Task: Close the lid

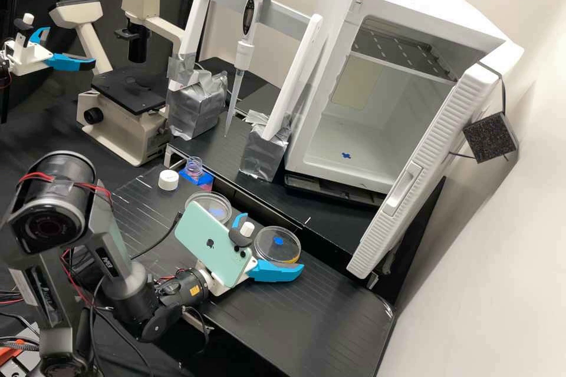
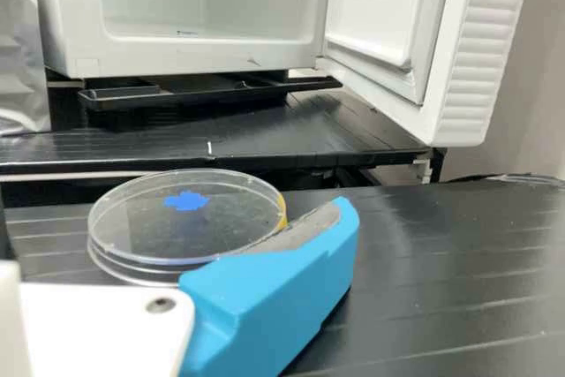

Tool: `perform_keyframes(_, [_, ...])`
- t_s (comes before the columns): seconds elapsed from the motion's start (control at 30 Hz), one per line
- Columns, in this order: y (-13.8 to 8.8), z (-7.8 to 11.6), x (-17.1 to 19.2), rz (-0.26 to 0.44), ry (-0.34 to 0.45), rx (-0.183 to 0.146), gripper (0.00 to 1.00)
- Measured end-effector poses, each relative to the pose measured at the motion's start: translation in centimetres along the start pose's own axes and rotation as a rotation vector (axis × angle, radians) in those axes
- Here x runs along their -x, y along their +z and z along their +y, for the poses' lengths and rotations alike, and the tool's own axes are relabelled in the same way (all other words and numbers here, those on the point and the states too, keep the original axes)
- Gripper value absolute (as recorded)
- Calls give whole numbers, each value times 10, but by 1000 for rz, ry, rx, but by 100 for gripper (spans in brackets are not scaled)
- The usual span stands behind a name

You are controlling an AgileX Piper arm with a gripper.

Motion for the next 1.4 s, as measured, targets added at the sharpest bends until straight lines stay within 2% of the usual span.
perform_keyframes(0.17, [3, 1, -5, 5, 4, -8, 100])
perform_keyframes(0.37, [4, 2, -7, 6, 5, -3, 100])
perform_keyframes(0.4, [4, 1, -7, 5, 3, -4, 0])
perform_keyframes(1.4, [7, 4, -10, 8, 28, -9, 0])
